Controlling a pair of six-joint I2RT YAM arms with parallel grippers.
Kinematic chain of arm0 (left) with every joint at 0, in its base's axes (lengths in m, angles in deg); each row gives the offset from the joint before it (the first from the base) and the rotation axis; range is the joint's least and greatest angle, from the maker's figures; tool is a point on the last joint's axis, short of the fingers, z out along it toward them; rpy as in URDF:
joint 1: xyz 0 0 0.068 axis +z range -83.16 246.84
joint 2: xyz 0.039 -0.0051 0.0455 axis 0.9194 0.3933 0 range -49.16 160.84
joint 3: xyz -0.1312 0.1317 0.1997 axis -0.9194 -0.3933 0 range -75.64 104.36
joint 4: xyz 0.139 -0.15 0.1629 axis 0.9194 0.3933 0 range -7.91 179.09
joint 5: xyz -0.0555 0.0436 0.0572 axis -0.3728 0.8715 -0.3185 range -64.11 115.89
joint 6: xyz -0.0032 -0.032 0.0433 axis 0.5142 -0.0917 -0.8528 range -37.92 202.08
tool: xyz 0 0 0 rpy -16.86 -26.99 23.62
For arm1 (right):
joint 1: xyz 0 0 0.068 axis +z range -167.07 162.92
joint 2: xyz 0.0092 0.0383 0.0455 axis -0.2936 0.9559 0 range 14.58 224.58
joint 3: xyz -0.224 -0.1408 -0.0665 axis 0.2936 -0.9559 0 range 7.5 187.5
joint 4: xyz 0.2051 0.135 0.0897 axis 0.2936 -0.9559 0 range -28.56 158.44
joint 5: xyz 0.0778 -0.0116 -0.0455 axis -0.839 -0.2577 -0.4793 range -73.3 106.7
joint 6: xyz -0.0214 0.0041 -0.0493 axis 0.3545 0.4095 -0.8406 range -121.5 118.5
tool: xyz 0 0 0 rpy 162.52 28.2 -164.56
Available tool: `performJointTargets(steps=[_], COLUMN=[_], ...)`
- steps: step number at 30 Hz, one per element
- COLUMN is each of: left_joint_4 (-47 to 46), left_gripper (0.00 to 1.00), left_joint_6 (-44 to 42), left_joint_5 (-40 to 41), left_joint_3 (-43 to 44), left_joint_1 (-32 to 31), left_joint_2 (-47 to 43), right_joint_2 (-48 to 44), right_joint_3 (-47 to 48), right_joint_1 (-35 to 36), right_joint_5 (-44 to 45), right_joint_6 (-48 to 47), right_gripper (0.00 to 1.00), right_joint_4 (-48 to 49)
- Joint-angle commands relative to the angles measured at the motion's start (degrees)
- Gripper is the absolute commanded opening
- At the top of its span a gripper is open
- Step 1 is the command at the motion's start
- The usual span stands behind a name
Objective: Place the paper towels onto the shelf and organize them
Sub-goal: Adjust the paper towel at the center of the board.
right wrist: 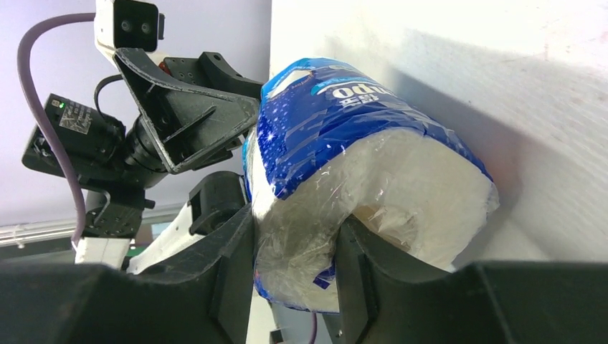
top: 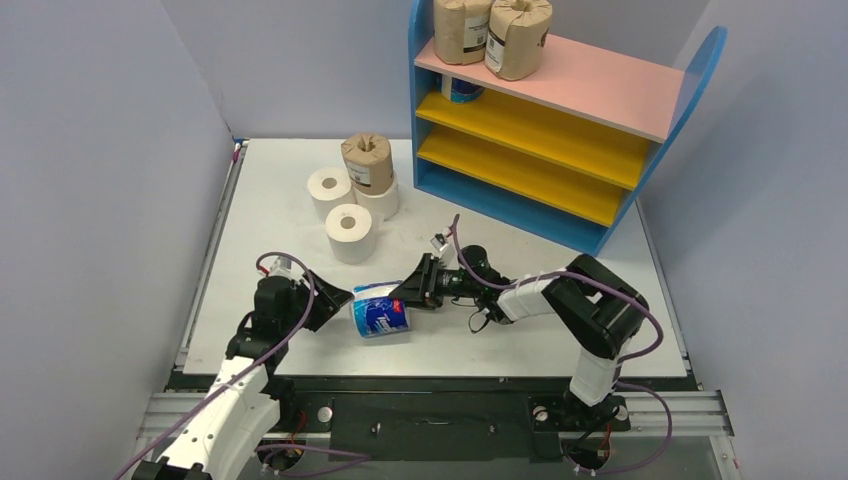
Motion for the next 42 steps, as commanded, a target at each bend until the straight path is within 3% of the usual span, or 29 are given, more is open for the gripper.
performJointTargets(steps=[1,7,11,15,20,25,29,34,42], left_joint_4=[7.1,7.5,4.0,-0.3,-3.0,-1.3,-3.3,-4.4,-7.3], left_gripper=[0.55,0.59,0.60,0.60,0.60,0.62,0.62,0.63,0.64], left_joint_6=[-2.9,-3.0,-2.8,-1.9,-2.2,-4.5,-3.9,-3.5,-3.0], left_joint_5=[1.3,2.1,1.7,0.0,1.9,11.4,11.4,10.9,10.0], left_joint_3=[4.1,7.3,7.7,7.0,8.1,13.2,13.9,13.4,13.0], left_joint_1=[-0.3,-0.3,-0.2,-0.4,-4.7,-15.5,-16.8,-16.9,-17.0], left_joint_2=[-0.6,-0.5,1.6,4.9,8.9,12.1,13.6,14.5,15.8], right_joint_2=[-11.8,-28.1,-32.4,-30.9,-25.8,-22.6,-20.9,-21.6,-26.5], right_joint_3=[0.6,8.7,15.7,20.6,23.6,24.9,25.8,26.6,25.0], right_joint_1=[-2.1,-1.9,-0.2,3.5,7.4,8.7,8.9,9.2,9.0], right_joint_5=[3.6,20.5,34.0,46.4,56.0,58.2,58.6,60.4,60.3], right_joint_6=[-13.7,-39.2,-49.3,-55.1,-58.0,-58.6,-58.9,-58.4,-56.3], right_gripper=[0.31,0.30,0.30,0.30,0.31,0.32,0.39,0.59,0.65], right_joint_4=[-10.8,-56.6,-74.2,-84.9,-90.1,-91.6,-92.3,-93.9,-92.9])
